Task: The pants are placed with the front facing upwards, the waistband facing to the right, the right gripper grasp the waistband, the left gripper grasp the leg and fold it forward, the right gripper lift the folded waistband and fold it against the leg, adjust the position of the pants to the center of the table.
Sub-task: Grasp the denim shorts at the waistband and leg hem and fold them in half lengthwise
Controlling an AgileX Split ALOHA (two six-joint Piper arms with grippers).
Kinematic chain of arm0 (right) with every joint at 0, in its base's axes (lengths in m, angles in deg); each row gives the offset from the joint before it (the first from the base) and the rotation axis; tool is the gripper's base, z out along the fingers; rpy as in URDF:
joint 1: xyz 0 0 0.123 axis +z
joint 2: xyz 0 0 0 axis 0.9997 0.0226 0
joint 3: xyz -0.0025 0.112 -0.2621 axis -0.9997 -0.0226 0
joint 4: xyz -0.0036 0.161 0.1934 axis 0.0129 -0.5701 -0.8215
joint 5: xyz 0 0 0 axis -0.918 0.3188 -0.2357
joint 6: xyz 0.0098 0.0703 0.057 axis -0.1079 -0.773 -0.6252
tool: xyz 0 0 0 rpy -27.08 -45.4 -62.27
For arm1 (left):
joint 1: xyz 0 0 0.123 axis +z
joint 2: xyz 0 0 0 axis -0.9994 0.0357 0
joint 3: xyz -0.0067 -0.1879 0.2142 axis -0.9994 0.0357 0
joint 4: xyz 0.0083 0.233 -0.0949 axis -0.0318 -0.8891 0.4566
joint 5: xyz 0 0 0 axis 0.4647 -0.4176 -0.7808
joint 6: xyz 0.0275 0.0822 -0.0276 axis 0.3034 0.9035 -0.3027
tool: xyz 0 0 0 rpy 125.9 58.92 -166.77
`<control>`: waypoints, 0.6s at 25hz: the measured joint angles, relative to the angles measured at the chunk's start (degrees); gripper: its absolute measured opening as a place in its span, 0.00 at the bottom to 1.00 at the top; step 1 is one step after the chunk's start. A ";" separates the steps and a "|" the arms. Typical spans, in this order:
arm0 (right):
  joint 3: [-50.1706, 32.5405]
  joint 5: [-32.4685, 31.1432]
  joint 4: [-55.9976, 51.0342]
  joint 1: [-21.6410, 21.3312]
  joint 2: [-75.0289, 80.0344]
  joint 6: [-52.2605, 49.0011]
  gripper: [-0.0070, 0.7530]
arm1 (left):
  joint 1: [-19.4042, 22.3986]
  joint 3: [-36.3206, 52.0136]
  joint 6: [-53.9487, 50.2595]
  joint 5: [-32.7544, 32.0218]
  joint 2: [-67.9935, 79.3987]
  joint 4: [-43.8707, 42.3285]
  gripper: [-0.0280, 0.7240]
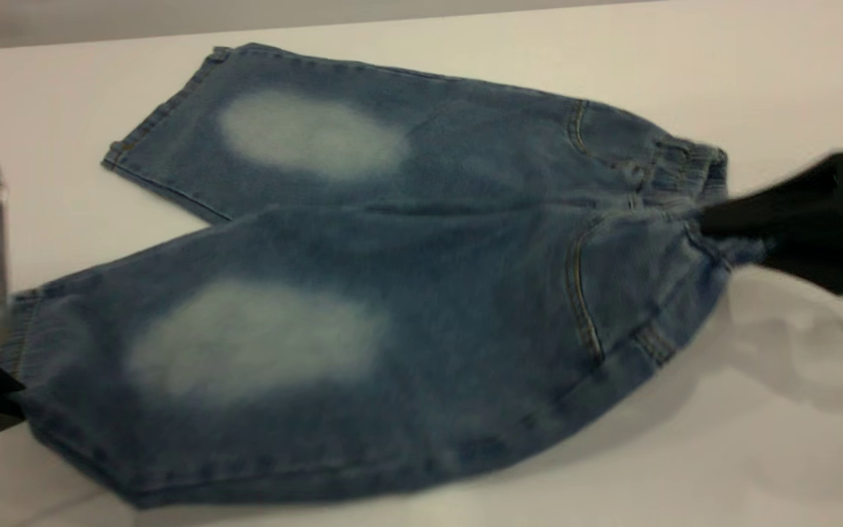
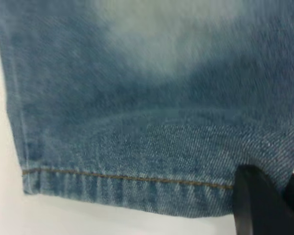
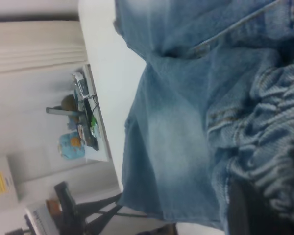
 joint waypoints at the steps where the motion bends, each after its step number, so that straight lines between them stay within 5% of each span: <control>1: -1.77 -0.05 0.00 -0.91 0.00 0.00 0.06 | 0.00 0.68 0.00 -0.89 -2.20 0.00 0.11; 7: -6.54 -0.12 0.00 -6.27 0.05 0.00 0.06 | 0.07 0.41 -0.70 4.65 -13.42 0.23 0.11; 15: -6.52 -0.08 0.02 -6.50 -0.21 0.00 0.06 | 0.07 -3.20 -3.60 17.43 -14.36 0.71 0.11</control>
